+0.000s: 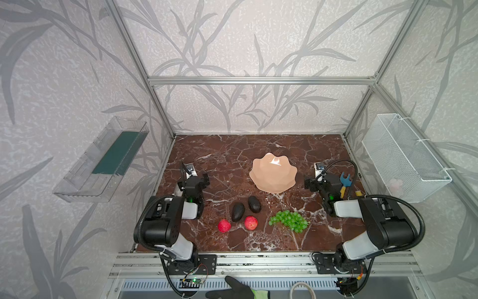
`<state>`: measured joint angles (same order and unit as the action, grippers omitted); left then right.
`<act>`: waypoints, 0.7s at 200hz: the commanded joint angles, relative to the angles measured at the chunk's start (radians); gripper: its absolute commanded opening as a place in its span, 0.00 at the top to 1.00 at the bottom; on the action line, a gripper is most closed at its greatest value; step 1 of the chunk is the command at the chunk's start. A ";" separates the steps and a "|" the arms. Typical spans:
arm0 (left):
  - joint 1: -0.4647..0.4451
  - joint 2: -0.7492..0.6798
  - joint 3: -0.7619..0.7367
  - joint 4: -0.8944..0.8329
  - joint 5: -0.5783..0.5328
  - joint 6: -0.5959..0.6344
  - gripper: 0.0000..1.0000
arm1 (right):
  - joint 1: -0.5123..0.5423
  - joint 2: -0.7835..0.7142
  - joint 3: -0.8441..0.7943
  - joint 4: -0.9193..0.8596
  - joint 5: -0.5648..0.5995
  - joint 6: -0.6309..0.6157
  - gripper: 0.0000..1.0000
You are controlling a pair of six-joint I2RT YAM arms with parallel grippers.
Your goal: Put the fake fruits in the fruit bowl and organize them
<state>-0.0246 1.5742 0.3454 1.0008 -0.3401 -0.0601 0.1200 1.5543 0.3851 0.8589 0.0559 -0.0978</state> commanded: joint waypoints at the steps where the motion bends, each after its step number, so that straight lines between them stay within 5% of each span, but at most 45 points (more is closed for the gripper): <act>1: 0.002 0.004 0.017 -0.003 -0.010 0.011 0.01 | -0.003 -0.010 0.018 -0.002 -0.030 0.001 0.01; 140: 0.002 0.004 0.017 -0.005 -0.010 0.010 0.01 | -0.003 -0.007 0.020 -0.003 -0.018 0.009 0.01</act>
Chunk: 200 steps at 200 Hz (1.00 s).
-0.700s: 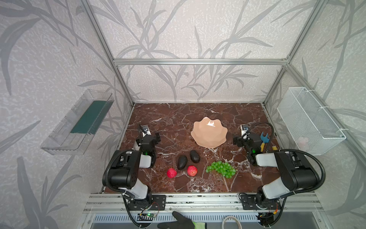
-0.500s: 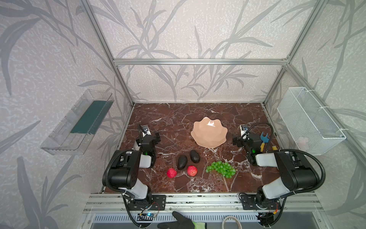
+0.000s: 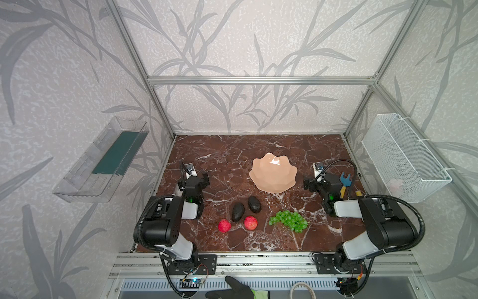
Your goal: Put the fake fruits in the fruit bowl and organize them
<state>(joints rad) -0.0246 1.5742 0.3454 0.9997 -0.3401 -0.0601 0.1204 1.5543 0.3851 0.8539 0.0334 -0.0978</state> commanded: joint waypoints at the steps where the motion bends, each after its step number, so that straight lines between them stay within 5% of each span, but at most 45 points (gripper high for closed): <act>1: 0.002 0.004 0.017 -0.005 -0.010 0.010 0.01 | -0.004 -0.007 0.020 0.002 0.005 0.009 0.01; 70: 0.021 -0.003 0.012 -0.004 0.034 0.000 0.03 | -0.003 -0.027 0.003 0.053 0.054 0.019 0.01; 96: 0.025 -0.101 0.038 -0.127 0.001 -0.017 0.05 | 0.009 -0.234 0.097 -0.285 0.193 0.083 0.01; 114: 0.023 -0.238 0.132 -0.398 0.007 -0.025 0.08 | 0.010 -0.385 0.203 -0.530 0.143 0.261 0.01; 130: 0.026 -0.333 0.221 -0.575 -0.031 -0.198 0.07 | 0.007 -0.445 0.228 -0.633 0.178 0.511 0.01; 144: 0.026 -0.400 0.264 -0.643 0.031 -0.323 0.04 | -0.005 -0.452 0.185 -0.560 0.113 0.504 0.02; 170: 0.026 -0.502 0.245 -0.628 0.160 -0.456 0.01 | 0.008 -0.484 0.269 -0.772 -0.075 0.486 0.08; 200: 0.027 -0.591 0.265 -0.832 0.165 -0.535 0.04 | 0.168 -0.497 0.421 -1.092 -0.007 0.437 0.08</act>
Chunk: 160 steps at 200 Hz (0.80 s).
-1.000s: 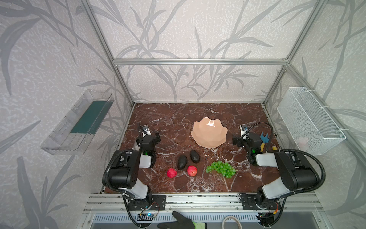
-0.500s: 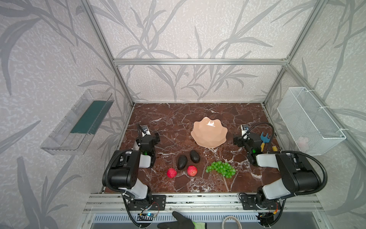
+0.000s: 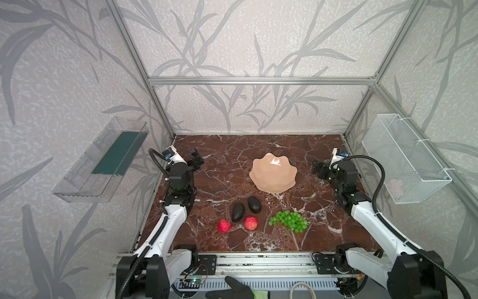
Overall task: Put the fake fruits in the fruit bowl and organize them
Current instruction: 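Reach the right gripper down and grasp the avocado nearer the bowl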
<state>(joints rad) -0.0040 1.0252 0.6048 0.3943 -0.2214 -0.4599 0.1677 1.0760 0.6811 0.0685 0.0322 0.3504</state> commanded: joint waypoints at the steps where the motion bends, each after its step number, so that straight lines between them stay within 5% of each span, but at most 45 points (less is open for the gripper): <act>1: 0.007 -0.043 0.008 -0.232 0.047 -0.136 0.04 | 0.129 -0.019 0.129 -0.314 0.001 -0.015 0.08; 18: 0.007 -0.051 0.062 -0.393 0.067 -0.153 0.05 | 0.272 -0.001 0.207 -0.459 0.103 -0.034 0.09; 43: 0.008 -0.036 0.138 -0.554 0.107 -0.148 0.06 | 0.441 0.065 0.269 -0.561 0.109 0.048 0.14; 88: 0.008 -0.004 0.177 -0.601 0.135 -0.154 0.06 | 0.733 0.280 0.376 -0.592 0.132 0.149 0.18; 160: 0.007 -0.022 0.166 -0.612 0.134 -0.152 0.06 | 0.836 0.566 0.509 -0.536 0.093 0.200 0.19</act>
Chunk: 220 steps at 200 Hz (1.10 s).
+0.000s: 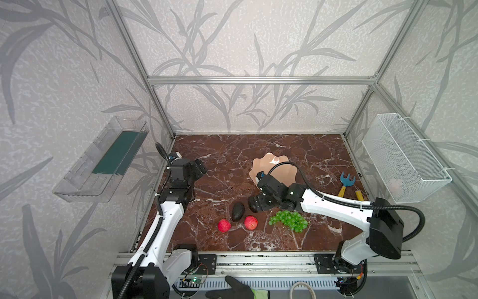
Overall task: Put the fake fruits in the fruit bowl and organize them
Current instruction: 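Reach the right gripper down and grasp the avocado nearer the bowl, then lift the avocado with the right gripper and release it into the bowl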
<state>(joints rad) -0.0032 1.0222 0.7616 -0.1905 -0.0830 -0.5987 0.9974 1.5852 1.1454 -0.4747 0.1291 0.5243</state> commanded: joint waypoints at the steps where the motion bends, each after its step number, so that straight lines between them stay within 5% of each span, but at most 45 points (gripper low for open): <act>1: 0.006 -0.018 0.009 -0.027 -0.004 -0.013 0.05 | 0.006 0.060 0.045 0.008 -0.005 0.025 0.20; 67: 0.006 -0.024 0.000 -0.020 -0.003 -0.013 0.05 | 0.020 0.236 0.073 0.073 0.011 0.065 0.26; 96: 0.007 -0.030 -0.005 -0.017 -0.003 -0.016 0.05 | 0.020 0.257 0.080 0.084 0.034 0.061 0.39; 138: 0.007 -0.034 -0.008 -0.014 -0.008 -0.015 0.05 | 0.020 0.159 0.089 0.063 0.063 0.016 0.49; 192: 0.007 -0.040 -0.012 -0.012 -0.010 -0.017 0.05 | 0.019 -0.043 0.098 0.028 0.098 -0.053 0.49; 220: 0.006 -0.041 -0.015 -0.011 -0.009 -0.021 0.05 | -0.076 -0.085 0.094 0.022 0.110 -0.103 0.49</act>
<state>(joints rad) -0.0032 1.0016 0.7582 -0.1982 -0.0803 -0.6029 0.9928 1.5253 1.2255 -0.4313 0.1997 0.4786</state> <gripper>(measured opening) 0.950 0.558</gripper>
